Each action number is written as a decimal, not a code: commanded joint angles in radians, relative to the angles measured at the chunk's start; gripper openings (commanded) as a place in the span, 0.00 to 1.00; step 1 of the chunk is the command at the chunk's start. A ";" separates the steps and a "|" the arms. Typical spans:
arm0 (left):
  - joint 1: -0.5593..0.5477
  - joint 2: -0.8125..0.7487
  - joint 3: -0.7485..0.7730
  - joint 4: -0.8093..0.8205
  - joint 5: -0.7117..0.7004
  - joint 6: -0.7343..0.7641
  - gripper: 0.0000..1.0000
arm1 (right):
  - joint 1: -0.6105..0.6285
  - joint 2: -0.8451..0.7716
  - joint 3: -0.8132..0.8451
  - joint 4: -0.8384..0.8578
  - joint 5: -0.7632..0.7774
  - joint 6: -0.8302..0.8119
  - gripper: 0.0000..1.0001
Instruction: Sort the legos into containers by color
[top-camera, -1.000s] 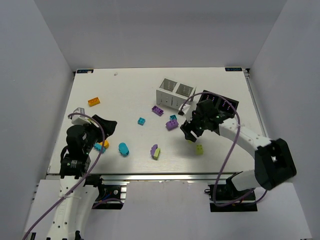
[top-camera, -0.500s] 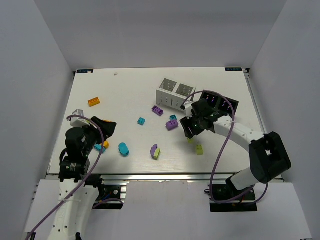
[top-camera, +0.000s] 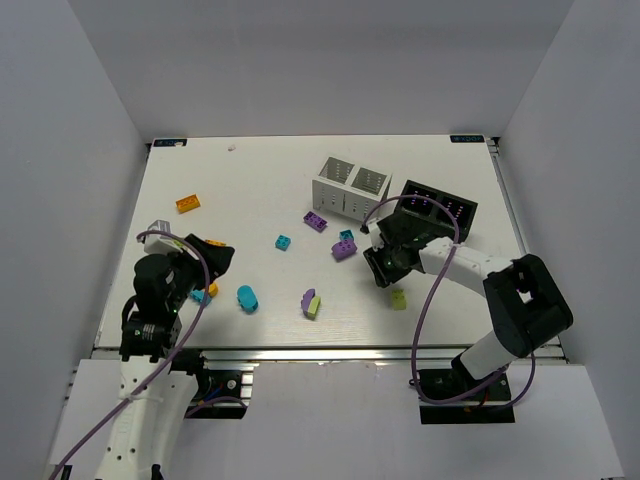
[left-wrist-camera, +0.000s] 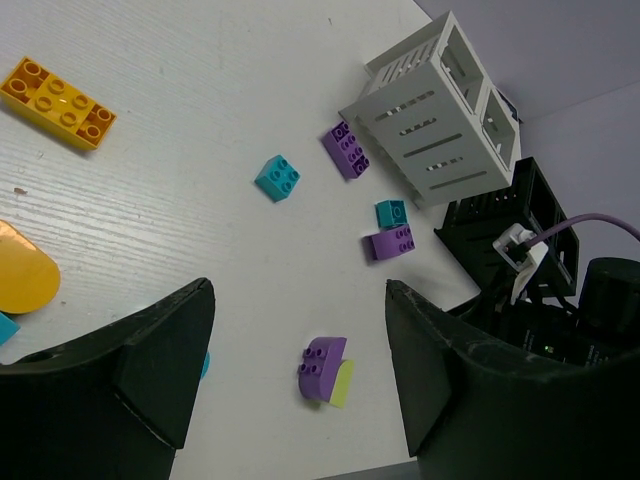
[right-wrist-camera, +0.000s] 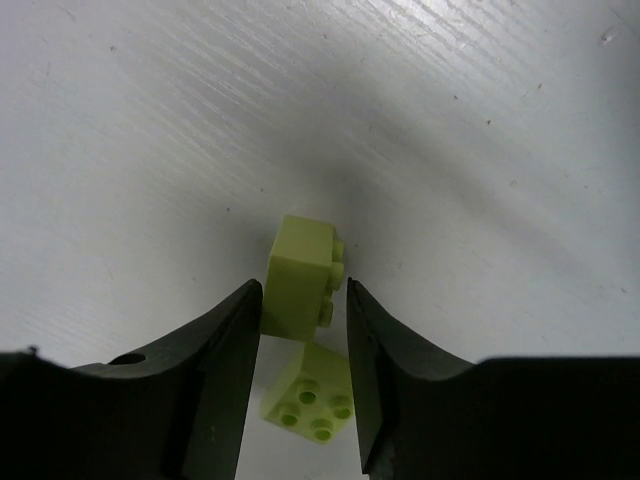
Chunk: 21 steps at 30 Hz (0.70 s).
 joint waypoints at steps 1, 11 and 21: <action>0.003 0.010 -0.001 0.015 0.019 0.008 0.78 | 0.007 0.002 -0.009 0.058 0.016 0.012 0.44; 0.001 0.039 -0.004 0.026 0.064 0.025 0.72 | 0.011 0.020 0.002 0.093 -0.019 -0.025 0.15; 0.001 0.145 -0.009 0.058 0.168 0.030 0.30 | -0.009 -0.133 0.157 -0.108 -0.407 -0.377 0.00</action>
